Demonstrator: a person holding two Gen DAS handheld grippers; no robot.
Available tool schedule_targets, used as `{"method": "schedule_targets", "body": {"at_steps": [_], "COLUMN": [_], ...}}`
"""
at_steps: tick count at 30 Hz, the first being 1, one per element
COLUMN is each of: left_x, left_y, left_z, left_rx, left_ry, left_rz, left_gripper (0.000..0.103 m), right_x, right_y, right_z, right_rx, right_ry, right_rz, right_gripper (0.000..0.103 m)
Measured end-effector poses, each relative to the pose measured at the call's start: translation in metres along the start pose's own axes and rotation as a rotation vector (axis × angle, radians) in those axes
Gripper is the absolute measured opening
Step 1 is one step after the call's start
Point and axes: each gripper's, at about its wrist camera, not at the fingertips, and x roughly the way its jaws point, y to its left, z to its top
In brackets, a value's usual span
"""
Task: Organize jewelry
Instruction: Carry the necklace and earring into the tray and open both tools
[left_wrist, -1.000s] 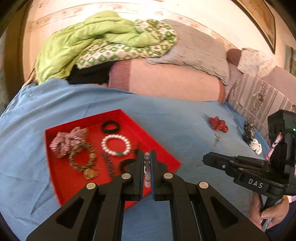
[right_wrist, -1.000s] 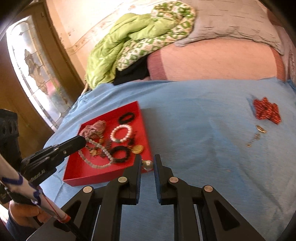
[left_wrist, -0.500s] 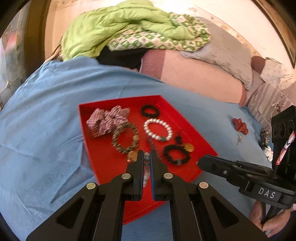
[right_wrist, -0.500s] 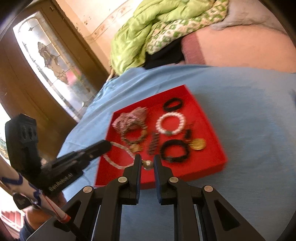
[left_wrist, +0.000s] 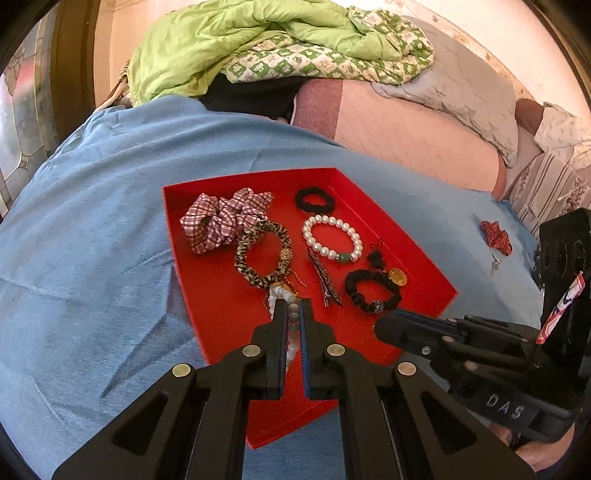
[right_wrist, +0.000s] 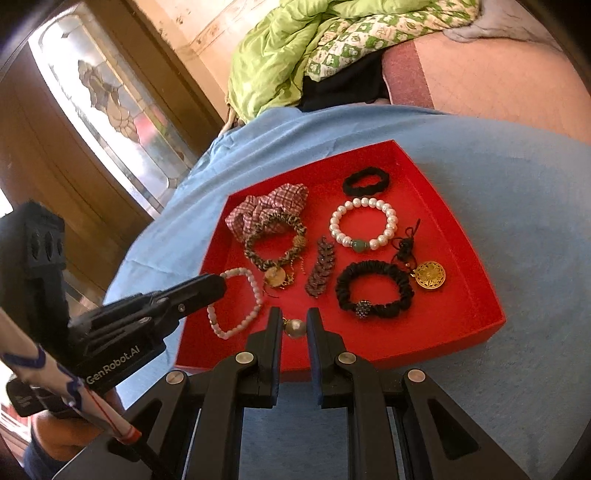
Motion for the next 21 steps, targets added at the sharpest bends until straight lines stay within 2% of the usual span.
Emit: {"method": "schedule_targets", "body": {"at_steps": [8, 21], "left_x": [0.012, 0.021], "left_y": [-0.001, -0.006], "left_z": [-0.005, -0.005], "left_rx": [0.020, 0.037], "left_ry": [0.033, 0.053], "left_rz": [0.045, 0.060], "left_gripper": [0.006, 0.006], "right_x": [0.005, 0.007], "right_y": [0.004, 0.001], "right_z": [0.000, -0.004], "right_rx": [-0.061, -0.096], "right_ry": [0.012, 0.025], "right_rz": [-0.034, -0.057], "right_gripper": [0.014, 0.014]}}
